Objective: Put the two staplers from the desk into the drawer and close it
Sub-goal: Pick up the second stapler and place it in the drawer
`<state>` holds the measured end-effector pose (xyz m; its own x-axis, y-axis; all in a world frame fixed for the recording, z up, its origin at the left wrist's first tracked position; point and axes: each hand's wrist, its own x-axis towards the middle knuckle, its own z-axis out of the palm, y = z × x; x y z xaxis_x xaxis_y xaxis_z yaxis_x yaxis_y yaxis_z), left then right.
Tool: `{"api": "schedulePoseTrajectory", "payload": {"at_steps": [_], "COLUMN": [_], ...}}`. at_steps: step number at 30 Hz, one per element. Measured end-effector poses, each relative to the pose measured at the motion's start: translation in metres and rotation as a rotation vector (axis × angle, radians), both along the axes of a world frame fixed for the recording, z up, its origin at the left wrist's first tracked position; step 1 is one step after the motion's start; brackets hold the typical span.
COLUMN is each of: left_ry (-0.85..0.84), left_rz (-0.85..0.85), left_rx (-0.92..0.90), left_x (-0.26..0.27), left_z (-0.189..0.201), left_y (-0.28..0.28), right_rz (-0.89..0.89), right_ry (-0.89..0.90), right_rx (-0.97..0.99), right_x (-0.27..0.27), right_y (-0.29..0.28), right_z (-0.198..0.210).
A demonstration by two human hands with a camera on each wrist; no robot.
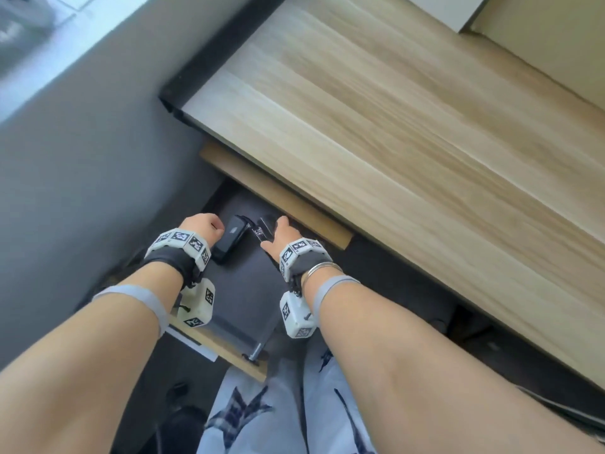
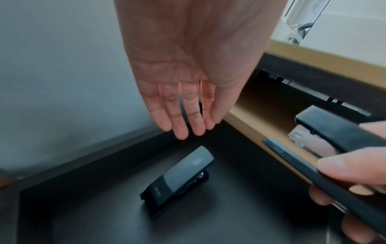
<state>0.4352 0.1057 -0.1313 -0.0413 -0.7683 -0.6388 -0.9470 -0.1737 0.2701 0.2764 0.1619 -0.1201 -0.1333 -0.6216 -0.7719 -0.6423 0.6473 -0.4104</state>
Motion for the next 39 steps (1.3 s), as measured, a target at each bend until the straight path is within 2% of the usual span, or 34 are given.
{"api": "schedulePoseTrajectory", "payload": {"at_steps": [3, 6, 12, 16, 22, 26, 33, 36, 39], "left_ry": [-0.006, -0.011, 0.001, 0.028, 0.049, 0.052, 0.044, 0.042, 0.044], "left_rz": [0.011, 0.011, 0.049, 0.056, 0.071, 0.063, 0.047, 0.063, 0.082], "left_rx": [0.025, 0.036, 0.068, 0.067, 0.057, 0.065, 0.072, 0.083, 0.077], "left_x": [0.007, 0.013, 0.021, 0.022, 0.024, 0.025, 0.027, 0.026, 0.024], "left_z": [-0.024, -0.045, -0.078, -0.094, -0.110, -0.115, -0.114, -0.105, -0.088], "left_y": [0.004, 0.007, 0.005, 0.004, 0.006, 0.009, 0.013, 0.015, 0.019], "right_rz": [-0.218, -0.326, -0.468, -0.494, -0.575, -0.640, -0.578, -0.515, -0.372], "right_ry": [-0.001, 0.007, -0.076, -0.108, -0.099, -0.015, 0.016, 0.054, 0.118], "right_rx": [0.038, 0.084, 0.224, 0.226, 0.238, 0.237, 0.270, 0.251, 0.172], "right_x": [0.010, 0.020, 0.023, 0.025, 0.033, 0.038, 0.033, 0.022, 0.009], "right_y": [0.007, 0.009, -0.003, -0.002, 0.003, -0.001, 0.000, -0.001, -0.005], "right_z": [-0.029, -0.055, -0.091, -0.111, -0.131, -0.136, -0.137, -0.124, -0.100]}}
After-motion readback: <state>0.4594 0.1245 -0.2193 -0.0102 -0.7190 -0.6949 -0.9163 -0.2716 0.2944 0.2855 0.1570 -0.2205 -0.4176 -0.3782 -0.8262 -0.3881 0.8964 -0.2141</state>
